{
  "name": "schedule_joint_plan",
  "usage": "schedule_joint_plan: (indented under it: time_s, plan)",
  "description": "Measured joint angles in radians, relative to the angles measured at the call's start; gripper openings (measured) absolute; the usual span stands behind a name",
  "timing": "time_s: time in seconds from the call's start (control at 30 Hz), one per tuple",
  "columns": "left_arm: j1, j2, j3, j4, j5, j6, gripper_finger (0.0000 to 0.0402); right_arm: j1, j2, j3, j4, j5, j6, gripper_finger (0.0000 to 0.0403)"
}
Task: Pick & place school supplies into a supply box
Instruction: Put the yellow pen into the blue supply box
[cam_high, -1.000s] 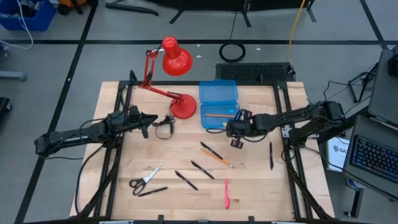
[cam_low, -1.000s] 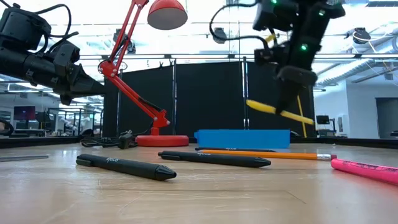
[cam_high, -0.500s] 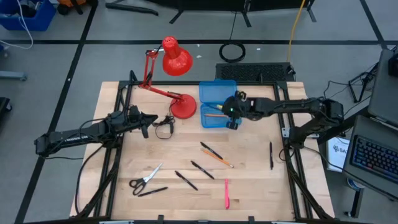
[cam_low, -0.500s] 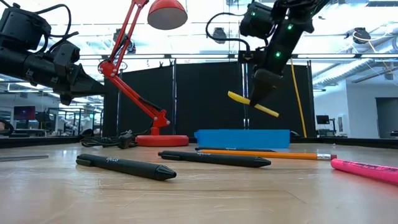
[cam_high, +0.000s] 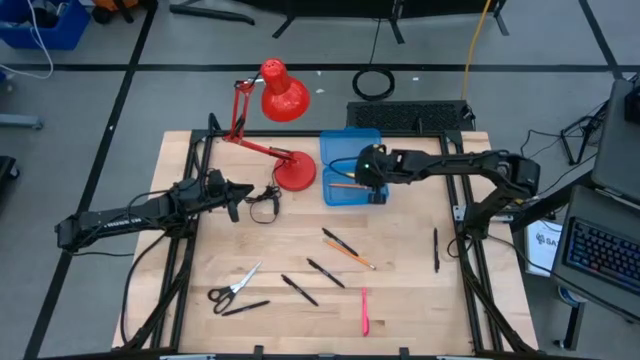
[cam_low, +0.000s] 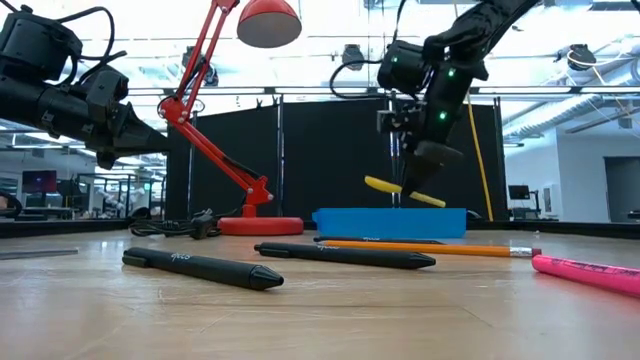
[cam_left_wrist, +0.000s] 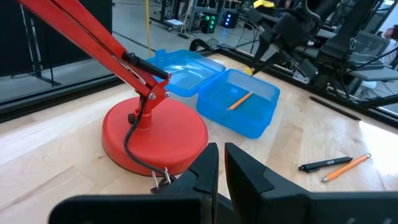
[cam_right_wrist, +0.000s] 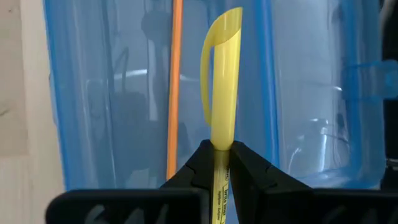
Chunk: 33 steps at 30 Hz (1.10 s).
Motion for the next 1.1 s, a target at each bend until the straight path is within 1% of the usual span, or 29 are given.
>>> schedule_joint_plan:
  time_s: [0.13, 0.4, 0.97, 1.1]
  plan:
    - [0.000, 0.000, 0.000, -0.001, 0.000, 0.003, 0.0031, 0.002, 0.039, 0.000, 0.031, -0.001, -0.042, 0.0019]
    - [0.000, 0.000, 0.000, -0.002, 0.000, 0.004, 0.0031, 0.001, 0.092, 0.000, 0.115, 0.000, -0.069, 0.0020]
    - [0.000, 0.000, 0.000, -0.004, 0.003, 0.010, 0.0031, -0.003, 0.092, 0.000, 0.146, -0.003, -0.058, 0.0033]
    - [0.000, 0.000, 0.000, -0.004, 0.003, 0.007, 0.0031, -0.003, 0.092, 0.000, 0.162, -0.003, -0.019, 0.0031]
